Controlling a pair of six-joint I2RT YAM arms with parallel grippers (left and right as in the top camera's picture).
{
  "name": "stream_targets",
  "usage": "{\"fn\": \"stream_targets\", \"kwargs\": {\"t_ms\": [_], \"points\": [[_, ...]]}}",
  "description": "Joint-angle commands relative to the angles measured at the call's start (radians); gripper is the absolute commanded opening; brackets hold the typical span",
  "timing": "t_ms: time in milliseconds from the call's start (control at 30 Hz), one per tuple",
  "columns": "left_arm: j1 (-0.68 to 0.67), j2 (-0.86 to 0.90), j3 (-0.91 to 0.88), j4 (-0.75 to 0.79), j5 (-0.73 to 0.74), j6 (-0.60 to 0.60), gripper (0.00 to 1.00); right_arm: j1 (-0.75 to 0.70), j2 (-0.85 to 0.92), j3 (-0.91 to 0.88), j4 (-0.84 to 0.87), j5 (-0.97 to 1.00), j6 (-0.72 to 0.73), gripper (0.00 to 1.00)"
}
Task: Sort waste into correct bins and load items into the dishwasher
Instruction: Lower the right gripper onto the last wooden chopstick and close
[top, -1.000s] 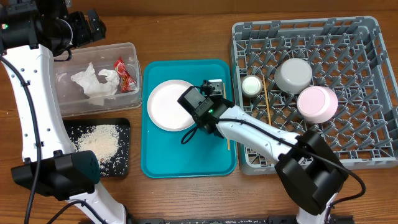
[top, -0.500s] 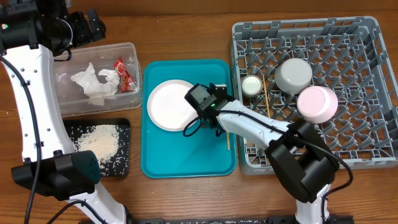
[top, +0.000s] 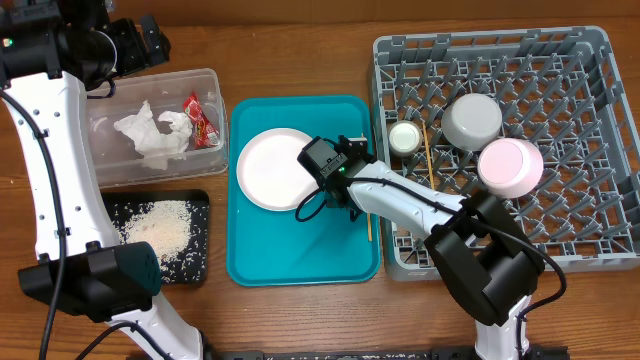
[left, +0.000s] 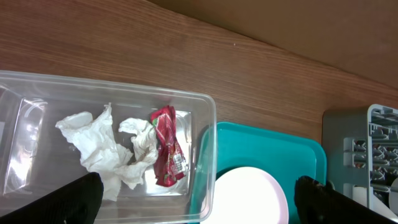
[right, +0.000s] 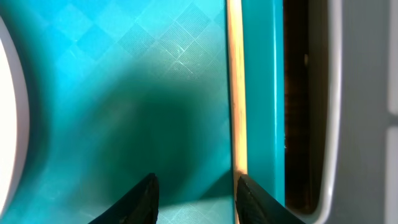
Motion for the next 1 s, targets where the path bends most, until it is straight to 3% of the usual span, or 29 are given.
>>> {"fn": "stream_targets", "kwargs": {"t_ms": [0,233,367,800,967], "points": [[-0.004,-0.006,0.009,0.001,-0.005,-0.009,1.0,-0.006,0.008,-0.002,-0.007,0.009,0.004,0.44],[-0.004,-0.006,0.009,0.001,-0.005,-0.009,1.0,-0.009,0.008,-0.002,-0.018,0.008,0.005,0.48],[-0.004,-0.006,0.009,0.001,-0.005,-0.009,1.0,-0.009,0.01,-0.002,-0.02,-0.079,0.005,0.58],[-0.004,-0.006,0.009,0.001,-0.005,-0.009,1.0,-0.013,0.008,0.0,-0.019,-0.264,-0.005,0.58],[-0.004,-0.006,0.009,0.001,-0.005,-0.009,1.0,-0.015,0.008,0.0,-0.018,-0.244,-0.074,0.41]]}}
